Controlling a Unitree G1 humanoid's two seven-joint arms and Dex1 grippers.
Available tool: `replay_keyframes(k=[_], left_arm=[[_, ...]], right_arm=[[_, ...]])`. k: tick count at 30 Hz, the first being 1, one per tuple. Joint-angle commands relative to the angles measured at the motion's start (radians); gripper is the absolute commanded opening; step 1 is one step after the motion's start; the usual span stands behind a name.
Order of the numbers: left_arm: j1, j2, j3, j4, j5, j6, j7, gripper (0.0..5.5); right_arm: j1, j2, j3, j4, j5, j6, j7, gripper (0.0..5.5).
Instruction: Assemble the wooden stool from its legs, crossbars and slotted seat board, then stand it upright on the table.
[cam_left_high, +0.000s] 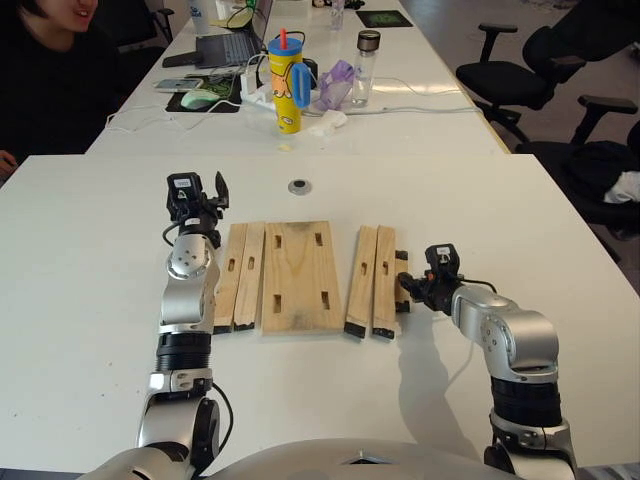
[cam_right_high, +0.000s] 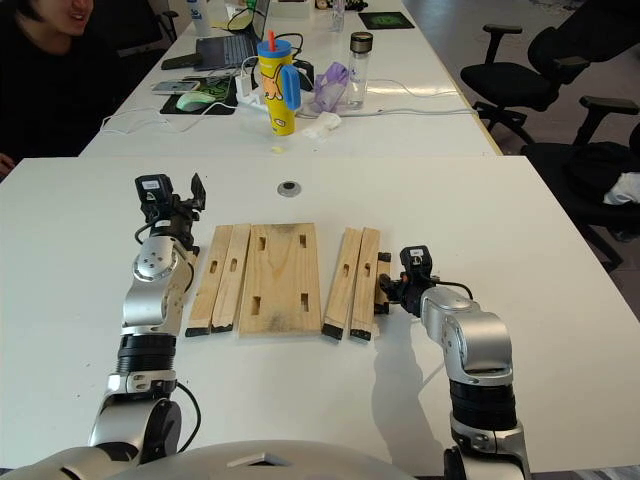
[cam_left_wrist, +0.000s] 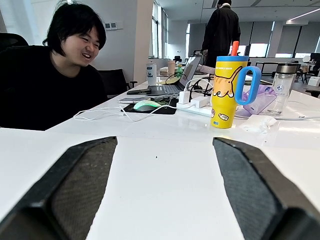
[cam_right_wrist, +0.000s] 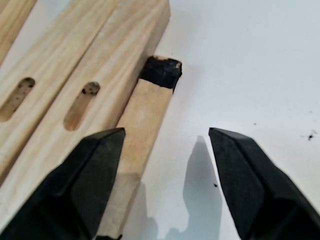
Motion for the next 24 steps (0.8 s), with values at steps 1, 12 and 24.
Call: replay_keyframes(k=[1, 12, 24], left_arm=[[-0.004, 0.006, -0.002, 0.002, 0.002, 0.007, -0.004, 3.56], [0.005, -0.009, -0.001, 0.0, 0.0, 0.006, 0.005, 3.56], [-0.003, -0.015, -0.004, 0.008, -0.002, 0.006, 0.003, 3.56]], right_arm=[[0.029, -0.063, 0.075, 0.016, -0.019, 0.014, 0.031, 3.12], [-0.057, -0.167, 0.093, 0.206, -0.059, -0.109, 0.088, 3.12], [-0.104, -0.021, -0.041, 0.183, 0.004, -0.091, 0.04, 3.12]])
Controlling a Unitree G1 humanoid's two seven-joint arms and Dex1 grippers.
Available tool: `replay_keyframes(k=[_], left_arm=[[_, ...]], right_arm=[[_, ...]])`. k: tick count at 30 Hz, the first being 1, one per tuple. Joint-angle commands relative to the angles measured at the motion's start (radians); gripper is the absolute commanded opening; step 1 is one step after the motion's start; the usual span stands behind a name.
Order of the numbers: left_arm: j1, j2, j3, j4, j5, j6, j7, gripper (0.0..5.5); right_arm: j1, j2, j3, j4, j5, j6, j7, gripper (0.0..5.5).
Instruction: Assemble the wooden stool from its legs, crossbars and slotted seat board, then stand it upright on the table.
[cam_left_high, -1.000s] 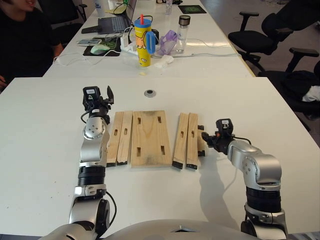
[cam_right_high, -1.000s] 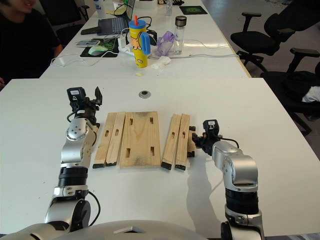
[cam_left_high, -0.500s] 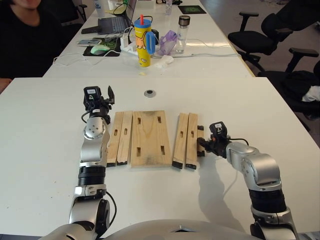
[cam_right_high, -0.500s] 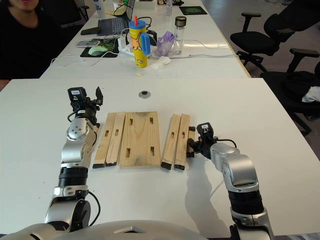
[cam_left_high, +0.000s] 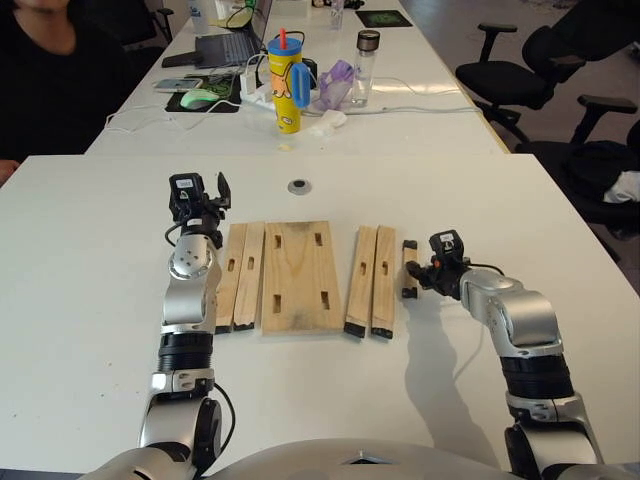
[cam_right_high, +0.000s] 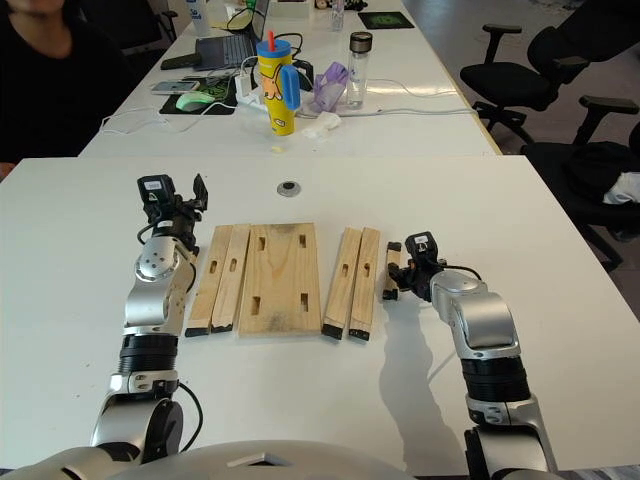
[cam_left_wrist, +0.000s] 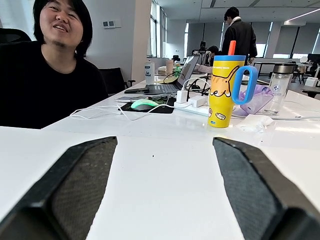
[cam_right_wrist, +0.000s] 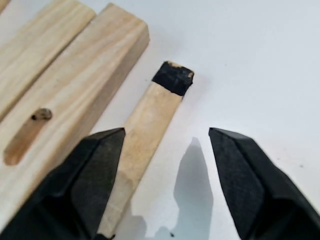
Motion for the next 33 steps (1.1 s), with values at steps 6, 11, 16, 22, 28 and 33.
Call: replay_keyframes(k=[6, 11, 16, 22, 28, 33], left_arm=[[0.007, -0.011, -0.009, -0.001, 0.0, 0.008, 0.001, 3.56], [0.001, -0.013, -0.015, 0.001, 0.001, 0.011, -0.003, 3.56], [0.001, -0.014, -0.017, -0.002, 0.002, 0.011, -0.002, 3.56], [0.008, -0.016, -0.013, -0.003, -0.002, 0.009, 0.0, 3.56], [0.023, -0.022, 0.025, -0.034, -0.08, 0.055, -0.04, 3.56], [0.048, -0.019, 0.065, -0.107, -0.265, 0.132, -0.181, 3.56]], right_arm=[[0.018, 0.052, -0.007, -0.055, 0.01, 0.094, -0.027, 3.12], [0.062, 0.011, 0.071, -0.068, -0.038, 0.116, -0.038, 3.12], [0.08, -0.008, 0.076, -0.036, -0.075, 0.119, -0.062, 2.43], [0.079, -0.003, 0.045, 0.041, -0.072, 0.081, -0.039, 1.51], [0.04, 0.088, -0.139, 0.087, -0.028, -0.087, -0.09, 1.31], [-0.042, 0.131, -0.189, 0.044, 0.017, -0.315, -0.06, 1.31]])
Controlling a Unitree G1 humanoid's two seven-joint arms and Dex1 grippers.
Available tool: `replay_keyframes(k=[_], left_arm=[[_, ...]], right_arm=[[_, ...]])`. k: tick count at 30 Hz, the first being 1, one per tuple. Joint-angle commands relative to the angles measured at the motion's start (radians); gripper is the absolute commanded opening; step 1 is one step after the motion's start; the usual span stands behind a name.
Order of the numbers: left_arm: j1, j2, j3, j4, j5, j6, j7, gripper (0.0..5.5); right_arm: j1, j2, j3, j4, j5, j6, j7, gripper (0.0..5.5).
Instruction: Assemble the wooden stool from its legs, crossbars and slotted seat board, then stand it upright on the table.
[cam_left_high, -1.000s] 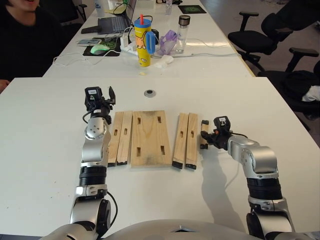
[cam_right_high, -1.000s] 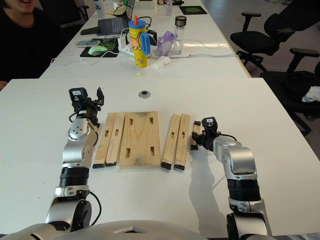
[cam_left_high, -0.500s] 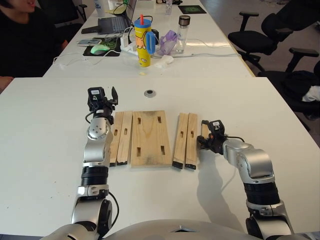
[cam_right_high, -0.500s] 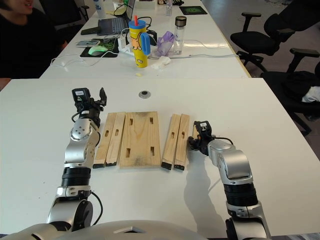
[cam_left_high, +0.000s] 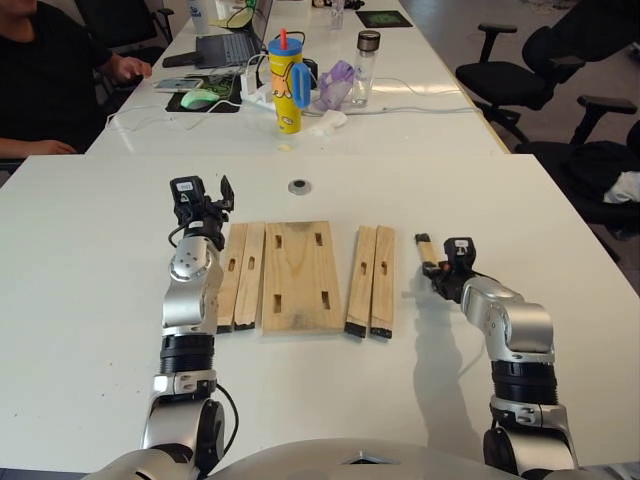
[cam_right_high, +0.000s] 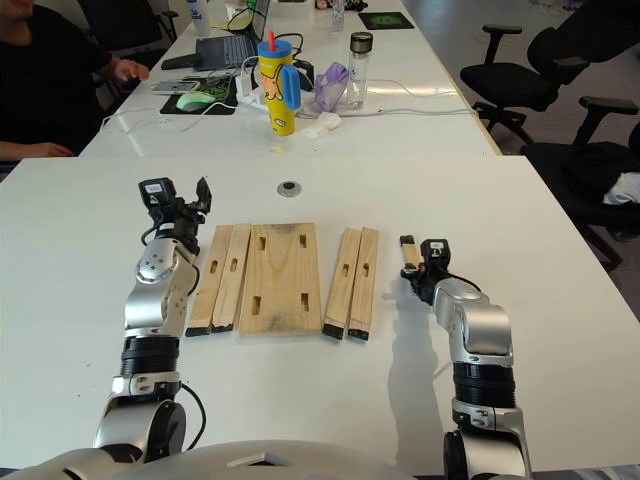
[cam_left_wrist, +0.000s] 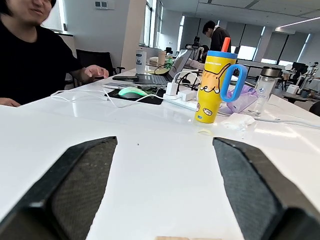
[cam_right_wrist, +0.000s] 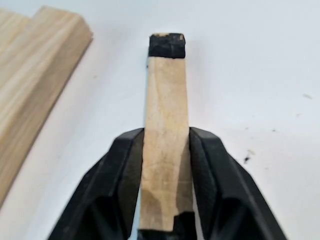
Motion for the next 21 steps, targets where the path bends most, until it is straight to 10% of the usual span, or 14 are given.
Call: replay_keyframes(k=[1, 21], left_arm=[[0.015, 0.007, 0.026, -0.062, -0.147, 0.082, -0.123, 3.56], [-0.252, 0.133, 0.064, 0.007, -0.795, 0.827, -0.483, 3.56]], right_arm=[[-0.077, 0.038, -0.018, -0.053, 0.05, -0.192, 0.047, 1.31], [0.066, 0.135, 0.273, -0.164, 0.103, -0.635, 0.346, 1.31]])
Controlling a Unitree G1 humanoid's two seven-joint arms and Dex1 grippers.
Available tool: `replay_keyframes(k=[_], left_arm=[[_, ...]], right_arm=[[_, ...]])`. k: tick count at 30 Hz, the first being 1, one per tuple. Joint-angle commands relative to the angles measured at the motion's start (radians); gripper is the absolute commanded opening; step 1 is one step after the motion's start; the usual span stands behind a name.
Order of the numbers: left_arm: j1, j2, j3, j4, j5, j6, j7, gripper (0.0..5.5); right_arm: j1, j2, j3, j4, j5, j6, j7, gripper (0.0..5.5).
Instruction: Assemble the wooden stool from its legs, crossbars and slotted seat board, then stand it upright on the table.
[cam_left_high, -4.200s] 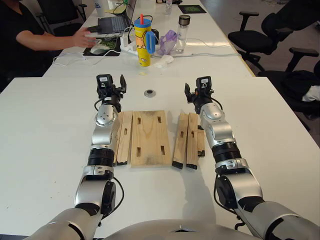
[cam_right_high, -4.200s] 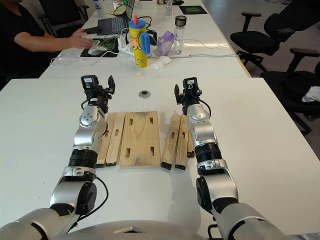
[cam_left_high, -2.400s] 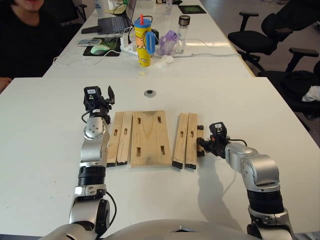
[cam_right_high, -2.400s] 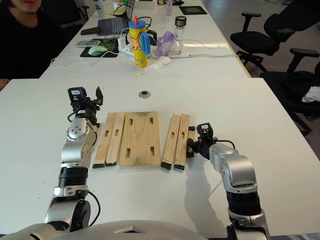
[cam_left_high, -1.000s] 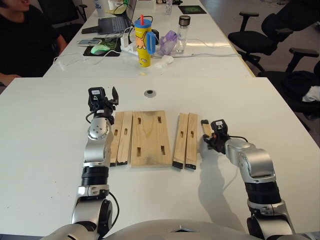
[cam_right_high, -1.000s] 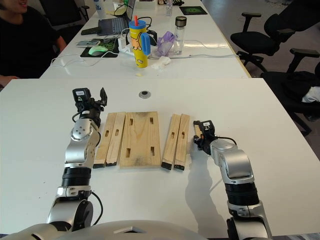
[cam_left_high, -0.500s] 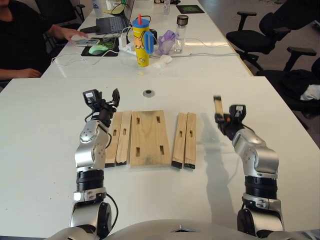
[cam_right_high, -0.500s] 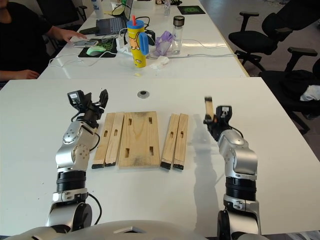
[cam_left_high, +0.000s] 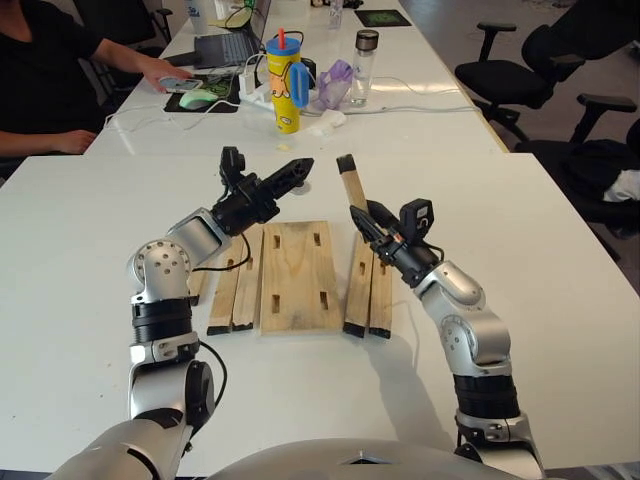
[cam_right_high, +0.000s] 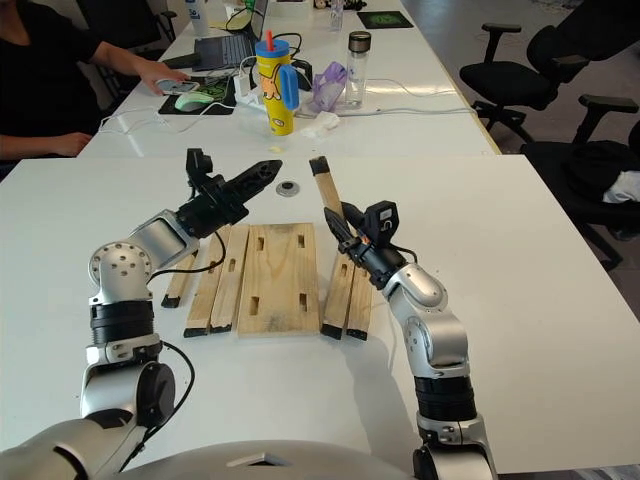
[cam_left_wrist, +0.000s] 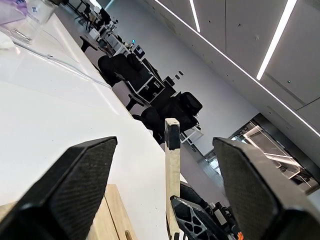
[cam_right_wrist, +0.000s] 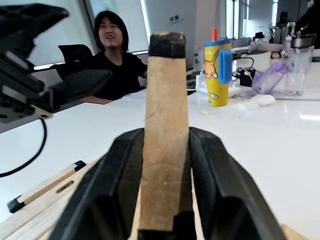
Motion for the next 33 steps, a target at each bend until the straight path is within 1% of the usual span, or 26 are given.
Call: replay_keyframes(k=[1, 6, 9, 15, 31, 33], left_arm=[[-0.026, 0.026, -0.034, -0.001, -0.013, 0.057, -0.029, 3.56], [-0.037, -0.001, -0.037, -0.001, -0.013, 0.051, -0.018, 3.56], [-0.042, -0.023, -0.03, 0.001, -0.009, 0.036, 0.003, 3.56], [-0.043, -0.047, -0.012, -0.002, -0.013, 0.014, 0.031, 3.56], [-0.021, -0.029, -0.067, 0.038, 0.072, -0.05, -0.017, 1.22], [-0.026, -0.027, -0.06, 0.049, 0.077, -0.061, -0.021, 0.83]], right_arm=[[0.017, 0.0, 0.039, -0.009, -0.022, -0.06, 0.014, 1.31], [0.027, -0.009, 0.084, 0.004, -0.057, -0.108, 0.009, 1.31], [0.027, -0.017, 0.11, 0.022, -0.113, -0.145, -0.005, 1.31], [0.015, -0.024, 0.123, 0.044, -0.155, -0.179, -0.009, 1.31], [-0.028, -0.016, 0.125, 0.087, -0.146, -0.196, 0.012, 1.31], [-0.027, -0.019, 0.126, 0.089, -0.145, -0.195, 0.016, 1.31]])
